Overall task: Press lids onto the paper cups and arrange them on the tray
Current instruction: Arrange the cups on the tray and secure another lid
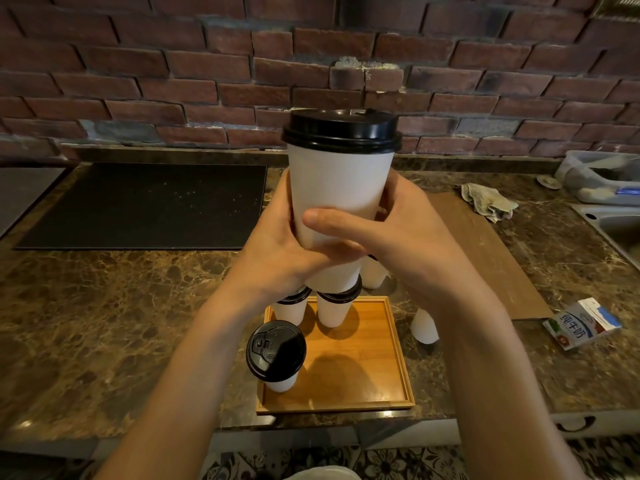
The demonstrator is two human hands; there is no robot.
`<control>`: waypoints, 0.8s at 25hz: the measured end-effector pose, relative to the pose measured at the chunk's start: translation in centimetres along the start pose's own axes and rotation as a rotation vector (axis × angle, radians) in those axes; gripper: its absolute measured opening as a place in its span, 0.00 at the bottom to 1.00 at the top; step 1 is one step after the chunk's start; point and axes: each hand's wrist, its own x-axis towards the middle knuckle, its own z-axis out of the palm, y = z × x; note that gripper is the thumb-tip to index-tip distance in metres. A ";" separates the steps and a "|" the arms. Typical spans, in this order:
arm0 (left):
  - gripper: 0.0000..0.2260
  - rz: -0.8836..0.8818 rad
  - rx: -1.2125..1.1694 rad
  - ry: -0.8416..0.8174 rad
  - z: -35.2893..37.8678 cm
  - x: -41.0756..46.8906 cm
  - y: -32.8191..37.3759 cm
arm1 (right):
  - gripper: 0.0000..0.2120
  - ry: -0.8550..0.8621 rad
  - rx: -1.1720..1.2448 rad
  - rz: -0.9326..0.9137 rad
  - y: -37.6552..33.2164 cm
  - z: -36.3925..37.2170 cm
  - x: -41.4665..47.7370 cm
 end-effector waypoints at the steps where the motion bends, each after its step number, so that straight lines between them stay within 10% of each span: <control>1: 0.38 0.001 0.011 0.017 0.2 0.1 -0.2 | 0.35 0.030 -0.021 -0.001 0.2 0.2 0.1; 20: 0.33 -0.030 -0.090 -0.227 -1.6 -0.2 0.7 | 0.25 -0.189 0.192 -0.048 0.9 -1.3 0.3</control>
